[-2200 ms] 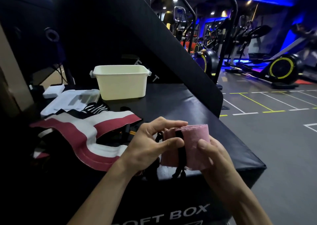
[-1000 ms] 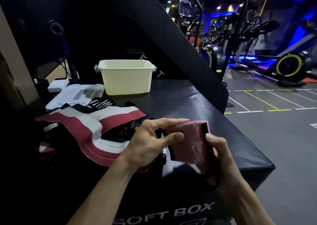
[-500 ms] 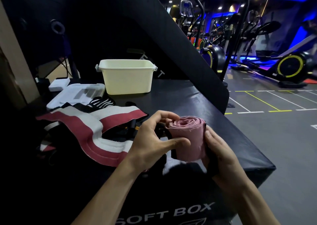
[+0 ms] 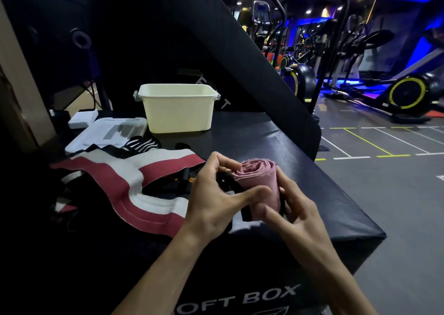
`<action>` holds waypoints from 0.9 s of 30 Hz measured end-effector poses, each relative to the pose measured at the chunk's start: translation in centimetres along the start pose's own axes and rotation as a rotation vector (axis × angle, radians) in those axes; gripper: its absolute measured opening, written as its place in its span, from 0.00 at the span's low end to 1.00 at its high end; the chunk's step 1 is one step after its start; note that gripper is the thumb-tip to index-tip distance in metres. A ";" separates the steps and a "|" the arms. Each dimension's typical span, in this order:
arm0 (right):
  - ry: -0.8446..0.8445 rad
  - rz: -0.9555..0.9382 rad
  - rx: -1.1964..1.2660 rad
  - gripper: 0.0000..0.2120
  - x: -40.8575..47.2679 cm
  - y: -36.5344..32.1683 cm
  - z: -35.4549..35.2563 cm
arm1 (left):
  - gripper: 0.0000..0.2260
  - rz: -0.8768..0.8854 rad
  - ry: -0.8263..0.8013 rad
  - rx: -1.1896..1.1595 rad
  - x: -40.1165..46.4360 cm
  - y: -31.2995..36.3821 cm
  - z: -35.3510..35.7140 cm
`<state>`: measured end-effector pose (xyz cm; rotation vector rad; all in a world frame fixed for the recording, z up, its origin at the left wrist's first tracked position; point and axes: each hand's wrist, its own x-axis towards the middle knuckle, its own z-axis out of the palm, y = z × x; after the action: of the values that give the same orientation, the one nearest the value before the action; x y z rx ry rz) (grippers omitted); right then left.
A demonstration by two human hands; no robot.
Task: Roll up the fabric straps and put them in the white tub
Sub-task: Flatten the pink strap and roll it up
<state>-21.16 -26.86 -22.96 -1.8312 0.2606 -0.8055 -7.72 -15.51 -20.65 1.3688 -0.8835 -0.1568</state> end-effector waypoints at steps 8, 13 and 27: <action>0.152 -0.037 -0.134 0.31 -0.1 0.0 0.1 | 0.24 -0.027 -0.079 0.036 -0.6 -0.1 1.1; 0.309 -0.044 -0.142 0.33 0.0 0.3 -0.7 | 0.21 0.025 -0.219 0.064 0.5 0.6 -1.7; 0.297 -0.060 -0.137 0.33 0.1 0.5 -0.8 | 0.07 -0.110 -0.259 0.050 1.1 0.1 -4.4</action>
<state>-21.53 -27.73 -23.20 -1.8497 0.4626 -1.1269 -4.27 -12.67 -19.79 1.4655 -1.0320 -0.4063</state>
